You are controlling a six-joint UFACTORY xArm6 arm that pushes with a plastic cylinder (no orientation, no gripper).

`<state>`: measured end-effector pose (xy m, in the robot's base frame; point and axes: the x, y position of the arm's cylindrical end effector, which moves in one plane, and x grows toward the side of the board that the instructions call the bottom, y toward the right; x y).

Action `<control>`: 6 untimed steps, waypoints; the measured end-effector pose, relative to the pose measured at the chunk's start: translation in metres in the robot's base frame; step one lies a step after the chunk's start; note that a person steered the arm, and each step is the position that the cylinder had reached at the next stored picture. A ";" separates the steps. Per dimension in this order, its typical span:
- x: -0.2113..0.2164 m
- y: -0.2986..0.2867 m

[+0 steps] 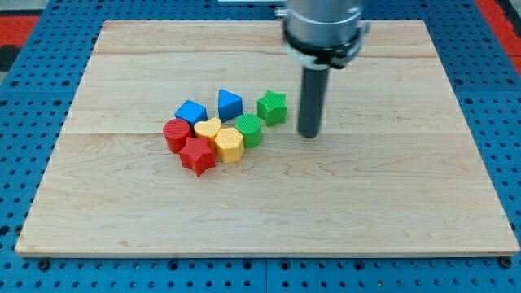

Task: Push the green star into the grop of blocks

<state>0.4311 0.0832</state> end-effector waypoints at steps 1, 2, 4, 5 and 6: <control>-0.047 0.011; -0.046 -0.019; -0.035 -0.062; -0.030 -0.076; -0.030 -0.072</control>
